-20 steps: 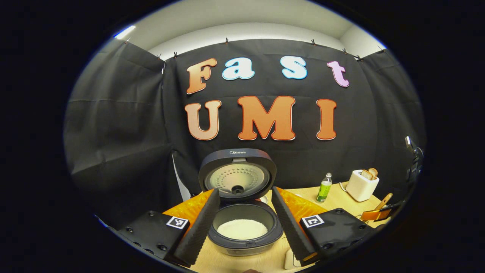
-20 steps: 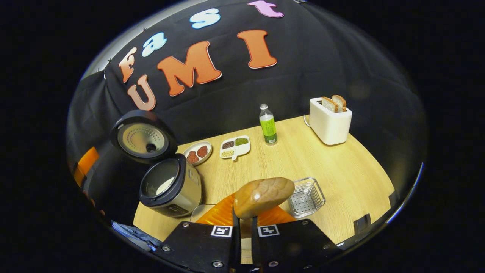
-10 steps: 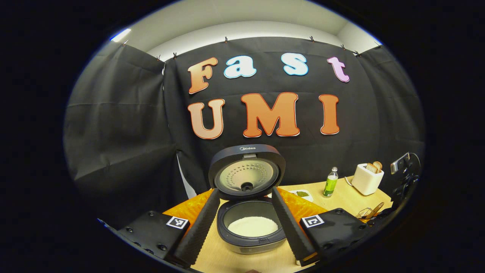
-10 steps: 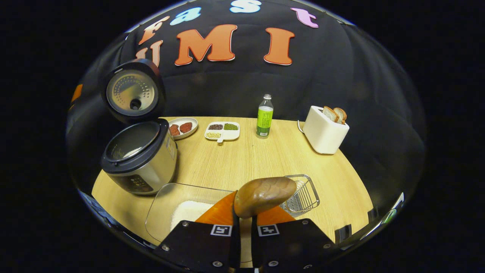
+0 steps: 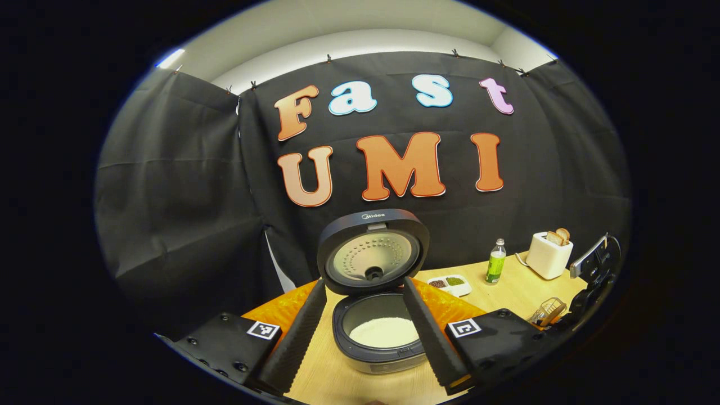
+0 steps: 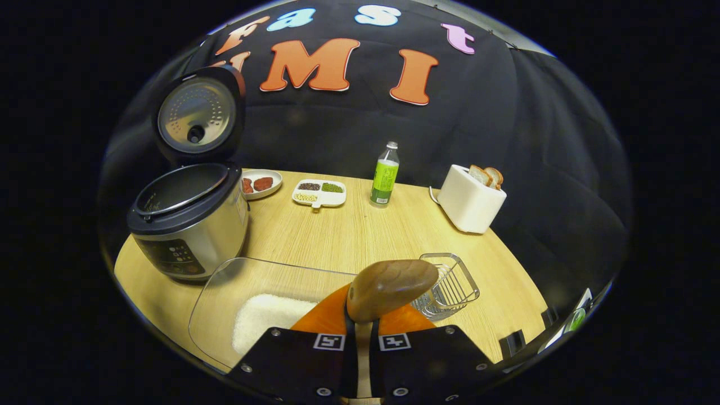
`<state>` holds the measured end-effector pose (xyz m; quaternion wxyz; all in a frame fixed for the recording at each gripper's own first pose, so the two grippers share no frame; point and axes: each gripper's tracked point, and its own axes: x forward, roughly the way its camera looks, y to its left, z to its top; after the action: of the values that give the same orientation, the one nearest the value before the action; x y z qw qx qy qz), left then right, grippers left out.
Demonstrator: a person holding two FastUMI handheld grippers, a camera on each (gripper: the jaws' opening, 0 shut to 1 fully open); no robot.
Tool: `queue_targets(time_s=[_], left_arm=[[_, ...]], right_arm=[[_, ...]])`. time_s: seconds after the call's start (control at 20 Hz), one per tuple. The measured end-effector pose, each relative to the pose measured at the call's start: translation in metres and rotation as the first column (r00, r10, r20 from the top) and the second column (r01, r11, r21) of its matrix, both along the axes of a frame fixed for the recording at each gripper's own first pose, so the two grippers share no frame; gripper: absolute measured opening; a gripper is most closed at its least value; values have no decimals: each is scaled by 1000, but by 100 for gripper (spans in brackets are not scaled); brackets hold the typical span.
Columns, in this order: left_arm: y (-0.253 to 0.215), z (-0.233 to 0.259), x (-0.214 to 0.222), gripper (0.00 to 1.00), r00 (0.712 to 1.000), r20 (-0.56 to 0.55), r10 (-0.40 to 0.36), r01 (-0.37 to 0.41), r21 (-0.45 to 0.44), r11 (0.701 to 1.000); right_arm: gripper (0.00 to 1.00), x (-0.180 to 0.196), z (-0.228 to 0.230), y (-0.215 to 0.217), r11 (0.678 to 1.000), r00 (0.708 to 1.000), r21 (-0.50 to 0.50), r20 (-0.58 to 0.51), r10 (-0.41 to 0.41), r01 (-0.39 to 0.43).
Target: Close the left gripper, press the button to open the rice cooker; take a wooden spoon from the chopstick holder with the right hand, scoop a spoonful of rice and pour it into the rice cooker, then put the wooden spoon back into the chopstick holder.
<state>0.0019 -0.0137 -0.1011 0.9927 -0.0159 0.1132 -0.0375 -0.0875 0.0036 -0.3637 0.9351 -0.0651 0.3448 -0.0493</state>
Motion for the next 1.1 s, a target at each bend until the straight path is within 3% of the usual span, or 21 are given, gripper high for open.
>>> queue_targets(time_s=[0.2, 0.25, 0.3, 0.5, 0.85, 0.95, 1.1], left_arm=[[2, -5, -3, 97, 1000, -9, -8, 8, 0, 1000], [4, -4, -4, 88, 1000, -9, -9, 9, 2, 1000], [6, -5, -4, 88, 1000, -10, -9, 9, 3, 1000], [17, -8, -5, 88, 1000, -16, -6, 6, 2, 1000], [33, -15, -5, 89, 999, -28, -14, 15, 16, 1000], [36, -18, -4, 97, 999, -35, -18, 18, 15, 1000], [39, -21, -2, 89, 999, -40, -20, 21, 10, 1000]], right_arm=[[7, -1, -2, 10, 1000, 1000, -19, 22, -14, 14], [7, -1, -3, 12, 1000, 999, -12, 21, -25, 26], [8, -1, -4, 13, 999, 999, -3, 19, -38, 38], [7, 0, -4, 44, 987, 999, 155, 7, -47, 45], [7, 2, 1, 95, 961, 1000, 275, 11, 22, -24], [8, -1, 1, 105, 949, 999, 312, -2, 39, -36], [7, 0, -1, 105, 927, 999, 375, -33, 24, -10]])
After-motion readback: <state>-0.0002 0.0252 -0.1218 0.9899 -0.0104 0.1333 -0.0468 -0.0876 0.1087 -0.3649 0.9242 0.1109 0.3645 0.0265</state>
